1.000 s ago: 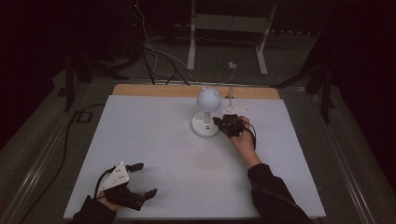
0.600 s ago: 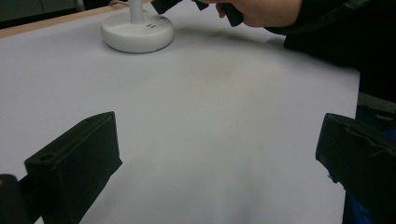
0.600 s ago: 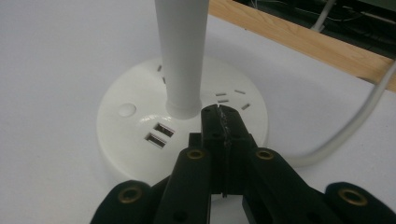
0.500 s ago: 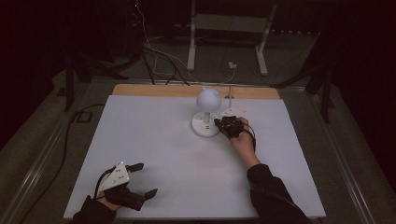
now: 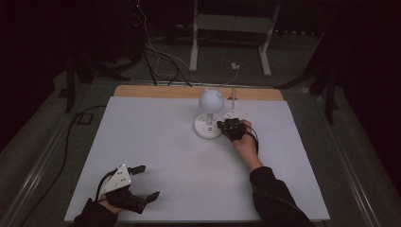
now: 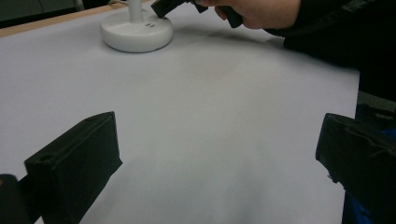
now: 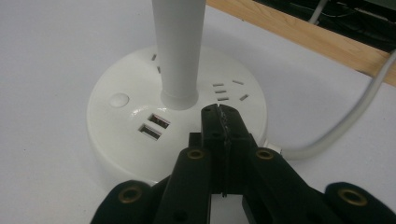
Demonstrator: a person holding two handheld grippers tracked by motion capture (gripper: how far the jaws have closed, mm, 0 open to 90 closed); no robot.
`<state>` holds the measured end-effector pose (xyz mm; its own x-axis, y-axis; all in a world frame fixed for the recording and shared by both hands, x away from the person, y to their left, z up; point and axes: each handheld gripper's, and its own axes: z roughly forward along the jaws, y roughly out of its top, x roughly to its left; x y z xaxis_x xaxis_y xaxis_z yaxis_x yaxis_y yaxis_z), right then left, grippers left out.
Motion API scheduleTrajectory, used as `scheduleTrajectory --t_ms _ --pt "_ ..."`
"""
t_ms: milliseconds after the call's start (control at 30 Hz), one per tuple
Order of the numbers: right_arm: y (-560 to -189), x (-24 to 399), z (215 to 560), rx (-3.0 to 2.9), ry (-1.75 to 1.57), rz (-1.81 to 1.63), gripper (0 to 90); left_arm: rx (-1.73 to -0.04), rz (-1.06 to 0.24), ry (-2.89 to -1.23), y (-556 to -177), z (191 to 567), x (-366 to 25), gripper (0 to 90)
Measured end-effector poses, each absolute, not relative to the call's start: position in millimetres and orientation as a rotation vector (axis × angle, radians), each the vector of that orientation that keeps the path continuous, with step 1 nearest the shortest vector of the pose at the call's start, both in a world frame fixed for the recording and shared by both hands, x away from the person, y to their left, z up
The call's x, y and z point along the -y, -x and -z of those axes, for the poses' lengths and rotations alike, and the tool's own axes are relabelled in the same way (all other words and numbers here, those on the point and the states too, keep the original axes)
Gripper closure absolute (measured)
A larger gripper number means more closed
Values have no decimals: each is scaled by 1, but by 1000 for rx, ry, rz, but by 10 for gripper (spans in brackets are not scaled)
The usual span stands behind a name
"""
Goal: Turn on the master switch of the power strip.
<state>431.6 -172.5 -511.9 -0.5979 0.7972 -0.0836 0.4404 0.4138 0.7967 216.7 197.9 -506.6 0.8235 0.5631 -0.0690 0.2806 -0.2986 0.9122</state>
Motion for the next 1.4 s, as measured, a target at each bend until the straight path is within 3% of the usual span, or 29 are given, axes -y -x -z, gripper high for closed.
scheduleTrajectory --t_ms 1133,1400 --pt "-427 162 514 -2210 -1000 -964 900 -638 -318 -1894 -217 507 -199 3" --pt "-423 164 509 -2197 -1004 -1073 900 -642 -319 -1891 -218 507 -200 3"
